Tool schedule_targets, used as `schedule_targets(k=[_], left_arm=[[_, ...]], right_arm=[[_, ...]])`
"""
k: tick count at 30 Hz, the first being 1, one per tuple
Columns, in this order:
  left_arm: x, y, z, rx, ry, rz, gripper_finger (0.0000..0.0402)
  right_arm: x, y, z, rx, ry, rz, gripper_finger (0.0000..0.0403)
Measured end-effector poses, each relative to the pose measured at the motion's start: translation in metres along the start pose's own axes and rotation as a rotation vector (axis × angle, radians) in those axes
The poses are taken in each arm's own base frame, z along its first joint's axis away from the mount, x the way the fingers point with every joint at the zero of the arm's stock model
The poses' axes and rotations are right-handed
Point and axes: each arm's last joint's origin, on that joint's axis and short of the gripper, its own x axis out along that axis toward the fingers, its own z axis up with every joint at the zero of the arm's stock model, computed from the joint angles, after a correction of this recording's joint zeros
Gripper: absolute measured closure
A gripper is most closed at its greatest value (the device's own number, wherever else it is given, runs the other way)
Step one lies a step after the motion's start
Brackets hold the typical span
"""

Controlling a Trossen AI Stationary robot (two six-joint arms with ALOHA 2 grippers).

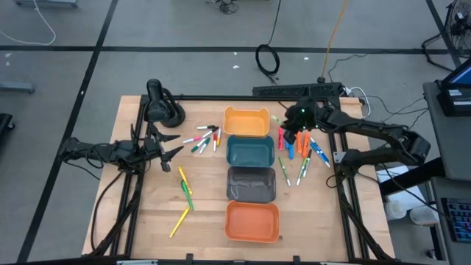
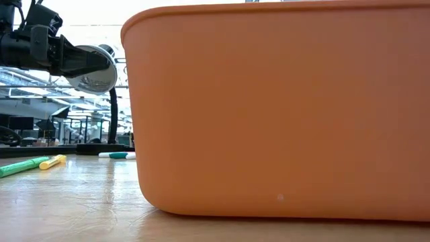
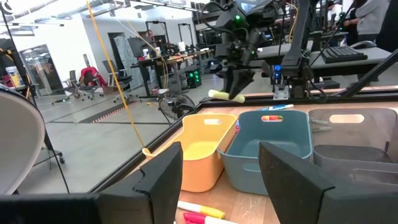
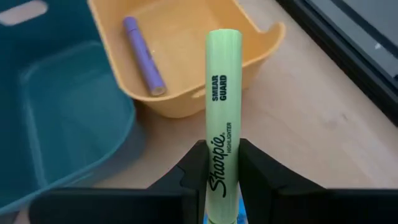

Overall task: Pick & Place Markers
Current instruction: Put the light green highlighter into the yellow bin

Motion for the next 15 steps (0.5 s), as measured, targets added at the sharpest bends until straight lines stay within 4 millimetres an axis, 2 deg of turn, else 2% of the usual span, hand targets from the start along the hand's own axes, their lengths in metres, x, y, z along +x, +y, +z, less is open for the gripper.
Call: schedule_targets(k=[7,15], left_arm=[[0.0,0.0,0.0,0.0,0.0,0.0,0.0188],[0.0,0.0,0.0,0.0,0.0,0.0,0.0188]], right_arm=[[0.001,0.012,0.001,-0.132,-0.004,0.032,0.0345],[0.001,0.019,0.006,-0.171,-0.06,0.049,0.0344]])
